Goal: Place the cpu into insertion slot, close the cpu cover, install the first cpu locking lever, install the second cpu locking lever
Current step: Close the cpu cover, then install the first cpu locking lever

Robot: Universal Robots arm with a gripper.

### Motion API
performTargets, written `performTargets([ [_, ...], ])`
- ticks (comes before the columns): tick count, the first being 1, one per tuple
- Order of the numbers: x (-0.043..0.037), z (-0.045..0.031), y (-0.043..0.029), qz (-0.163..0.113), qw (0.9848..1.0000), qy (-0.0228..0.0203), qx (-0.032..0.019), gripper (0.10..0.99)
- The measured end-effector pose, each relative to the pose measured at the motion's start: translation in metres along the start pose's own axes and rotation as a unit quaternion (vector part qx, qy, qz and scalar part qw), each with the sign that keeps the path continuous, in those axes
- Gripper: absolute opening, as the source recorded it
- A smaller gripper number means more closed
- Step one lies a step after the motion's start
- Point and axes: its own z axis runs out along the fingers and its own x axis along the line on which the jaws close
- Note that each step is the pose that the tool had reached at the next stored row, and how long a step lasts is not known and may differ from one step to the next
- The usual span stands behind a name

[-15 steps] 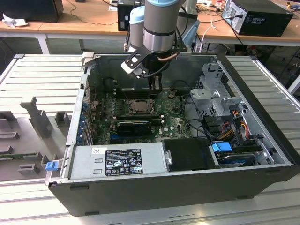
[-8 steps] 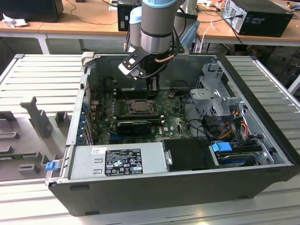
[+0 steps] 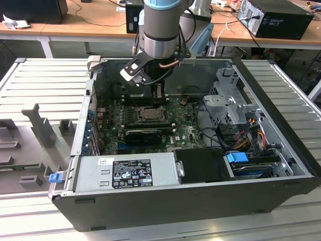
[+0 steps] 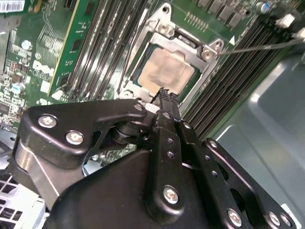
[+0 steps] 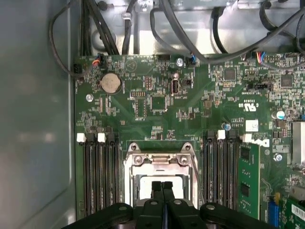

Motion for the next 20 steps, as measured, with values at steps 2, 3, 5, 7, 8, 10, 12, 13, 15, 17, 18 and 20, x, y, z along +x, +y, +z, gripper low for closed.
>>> performTargets([
  [2,-0.0001,0.0010,-0.0053,0.000,1.0000,0.0000,0.0000,0.106],
  [3,-0.0002,0.0018,-0.0075,0.000,1.0000,0.0000,0.0000,0.106],
  [5,-0.0003,0.0036,-0.0105,0.000,1.0000,0.0000,0.0000,0.106],
  [7,-0.0004,0.0041,-0.0120,0.000,1.0000,-0.0001,0.0000,0.106],
  [8,-0.0004,0.0042,-0.0125,0.000,1.0000,-0.0001,0.0000,0.106],
  [10,-0.0004,0.0042,-0.0147,0.000,1.0000,0.0000,0.0000,0.106],
  [12,-0.0004,0.0042,-0.0155,0.000,1.0000,0.0000,0.0000,0.106],
  [13,-0.0005,0.0042,-0.0159,0.000,1.0000,0.0000,0.0000,0.106],
  [15,-0.0005,0.0042,-0.0167,0.000,1.0000,0.0000,0.0000,0.106],
  [17,-0.0005,0.0038,-0.0172,0.000,1.0000,0.0000,0.0000,0.106],
  [18,-0.0005,0.0032,-0.0172,0.000,1.0000,0.0000,0.0000,0.106],
  [20,-0.0004,0.0011,-0.0172,0.000,1.0000,0.0000,-0.0001,0.106],
])
